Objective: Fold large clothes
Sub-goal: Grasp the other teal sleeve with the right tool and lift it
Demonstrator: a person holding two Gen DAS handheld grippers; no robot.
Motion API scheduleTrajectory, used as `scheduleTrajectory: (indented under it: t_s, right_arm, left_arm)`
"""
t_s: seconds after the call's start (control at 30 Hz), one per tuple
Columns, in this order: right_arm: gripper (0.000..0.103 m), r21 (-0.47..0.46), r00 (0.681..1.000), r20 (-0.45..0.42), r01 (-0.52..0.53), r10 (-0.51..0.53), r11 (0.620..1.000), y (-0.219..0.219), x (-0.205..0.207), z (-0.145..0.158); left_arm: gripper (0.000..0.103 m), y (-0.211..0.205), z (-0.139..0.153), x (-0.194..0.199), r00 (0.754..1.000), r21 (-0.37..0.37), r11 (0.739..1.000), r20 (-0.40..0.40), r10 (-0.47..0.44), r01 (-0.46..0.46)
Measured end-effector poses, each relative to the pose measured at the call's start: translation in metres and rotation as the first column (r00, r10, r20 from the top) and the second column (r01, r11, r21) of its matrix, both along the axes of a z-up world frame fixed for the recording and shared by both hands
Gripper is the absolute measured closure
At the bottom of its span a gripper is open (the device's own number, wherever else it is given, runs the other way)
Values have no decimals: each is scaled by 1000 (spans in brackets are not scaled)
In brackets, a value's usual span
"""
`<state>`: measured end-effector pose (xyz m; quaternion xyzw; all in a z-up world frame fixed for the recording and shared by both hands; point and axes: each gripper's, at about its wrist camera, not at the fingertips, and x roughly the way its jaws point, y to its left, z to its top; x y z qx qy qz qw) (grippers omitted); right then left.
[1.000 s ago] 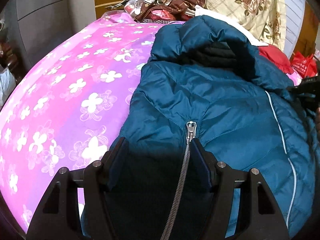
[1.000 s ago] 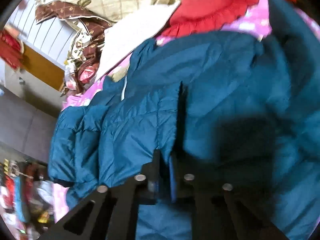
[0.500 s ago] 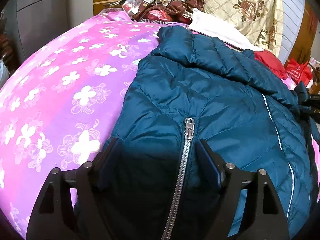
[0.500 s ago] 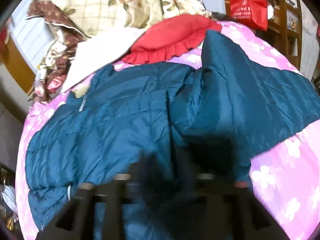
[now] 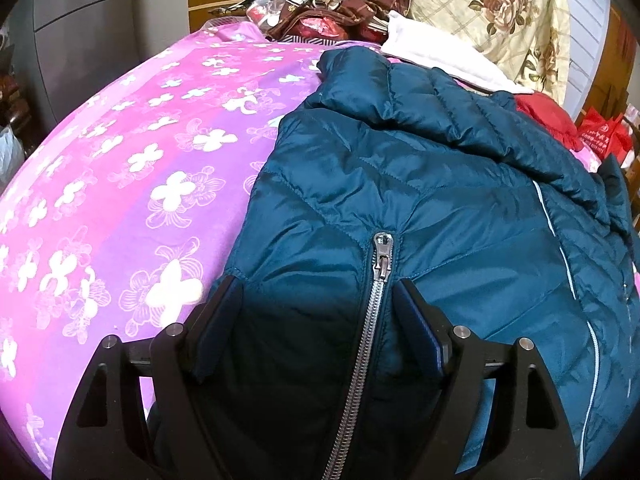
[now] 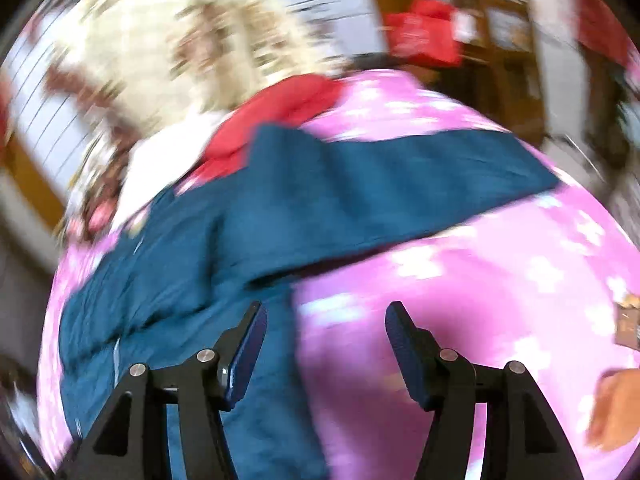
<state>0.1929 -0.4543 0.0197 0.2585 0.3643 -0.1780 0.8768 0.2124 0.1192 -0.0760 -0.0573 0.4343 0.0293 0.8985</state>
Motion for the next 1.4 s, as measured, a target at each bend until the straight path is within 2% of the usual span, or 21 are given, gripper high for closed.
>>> scheduleTrajectory:
  t_s: [0.07, 0.17, 0.27, 0.37, 0.57, 0.6, 0.67, 0.7, 0.73, 0.87, 0.97, 1.07, 1.23, 1.4]
  right_arm:
    - [44, 95, 995, -7, 96, -96, 991, -57, -8, -13]
    - [46, 233, 985, -11, 172, -175, 957, -120, -12, -34]
    - [46, 303, 960, 28, 256, -277, 918, -165, -18, -45]
    - [46, 341, 943, 59, 289, -327, 894, -191, -12, -51]
    - [48, 332, 936, 73, 302, -344, 894, -220, 21, -59]
    - [53, 331, 936, 72, 304, -345, 894, -223, 24, -61]
    - [74, 336, 936, 63, 308, -348, 890, -230, 31, -65]
    - [91, 350, 936, 63, 304, -346, 886, -234, 33, -66]
    - [95, 354, 934, 66, 308, -352, 883, -237, 32, -65]
    - [100, 225, 928, 90, 335, -362, 915, -241, 18, -28]
    - [100, 193, 919, 121, 348, -374, 917, -243, 7, 1]
    - [100, 139, 925, 146, 333, -352, 933, -230, 9, 37]
    - [101, -8, 957, 196, 220, -214, 976, -165, 36, 107]
    - [100, -83, 973, 229, 51, -31, 995, -73, 70, 157]
  left_arm:
    - [23, -1, -1, 0, 1000, 11, 1000, -4, 2, -2]
    - [22, -3, -2, 1, 1000, 34, 999, -11, 7, -7]
    - [18, -3, -3, 2, 1000, 45, 999, -19, 16, -15]
    - [11, 2, -5, 5, 999, 27, 999, -34, 41, -40]
    - [3, 6, -7, 9, 996, 27, 997, -55, 71, -69]
    - [2, 7, -7, 9, 996, 27, 997, -57, 74, -72]
    - [1, 7, -8, 9, 995, 31, 997, -60, 77, -75]
    - [0, 6, -8, 9, 995, 33, 996, -62, 79, -77]
    - [0, 6, -8, 10, 995, 36, 996, -63, 79, -77]
    - [0, 6, -8, 10, 995, 36, 996, -64, 79, -77]
    - [0, 6, -8, 9, 995, 34, 996, -63, 78, -76]
    - [0, 6, -8, 9, 995, 32, 997, -61, 76, -74]
    - [0, 6, -8, 8, 996, 25, 997, -59, 74, -73]
    - [1, 9, -7, 7, 996, 7, 998, -52, 70, -70]
